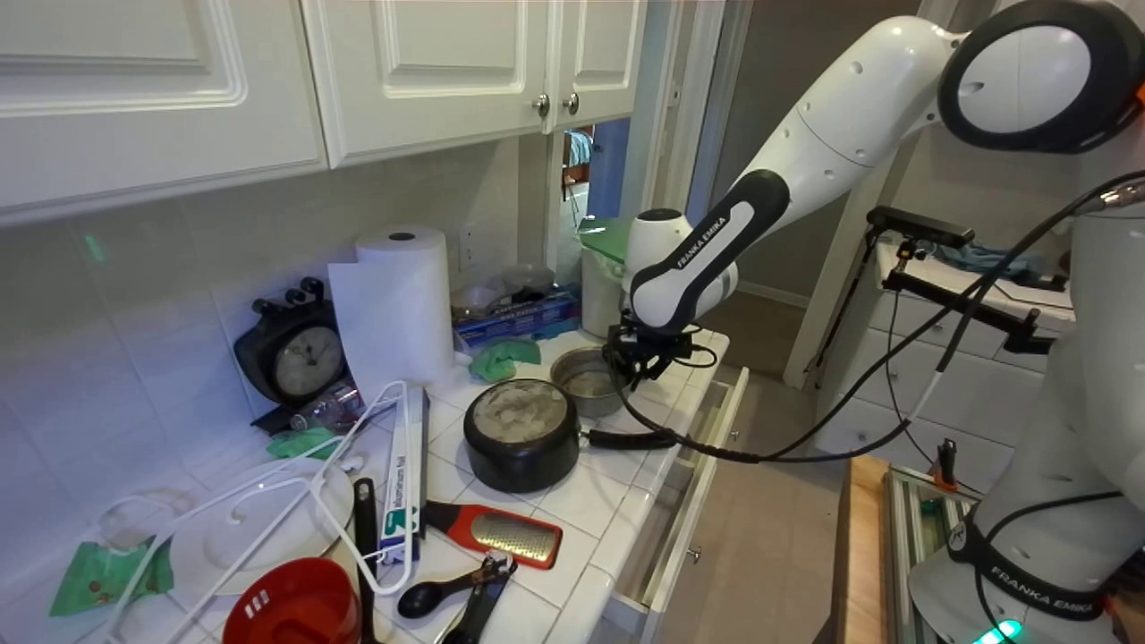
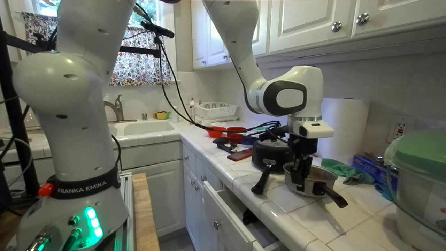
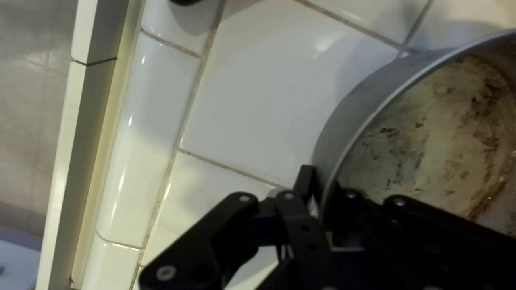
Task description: Pick up the pot and put it on top of the other one that has been put up side down
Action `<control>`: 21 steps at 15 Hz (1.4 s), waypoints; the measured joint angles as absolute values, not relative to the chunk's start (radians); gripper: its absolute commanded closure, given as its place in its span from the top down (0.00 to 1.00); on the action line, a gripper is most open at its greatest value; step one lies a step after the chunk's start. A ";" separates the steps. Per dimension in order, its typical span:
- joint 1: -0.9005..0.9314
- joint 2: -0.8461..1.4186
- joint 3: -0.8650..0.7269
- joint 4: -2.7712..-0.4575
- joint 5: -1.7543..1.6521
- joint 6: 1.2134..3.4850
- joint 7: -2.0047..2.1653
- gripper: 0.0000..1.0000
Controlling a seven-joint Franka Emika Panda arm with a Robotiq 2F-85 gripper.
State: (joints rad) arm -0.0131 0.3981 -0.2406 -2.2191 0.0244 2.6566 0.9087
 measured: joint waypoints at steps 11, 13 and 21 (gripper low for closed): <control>0.048 0.275 -0.274 -2.230 -0.076 2.657 1.039 0.05; 0.049 0.249 -0.270 -2.235 -0.082 2.657 1.041 0.05; 0.047 0.197 -0.142 -2.242 -0.060 2.655 0.997 0.05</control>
State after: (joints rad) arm 0.0469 0.1972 -0.1416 -2.2416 -0.0603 2.6546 0.9969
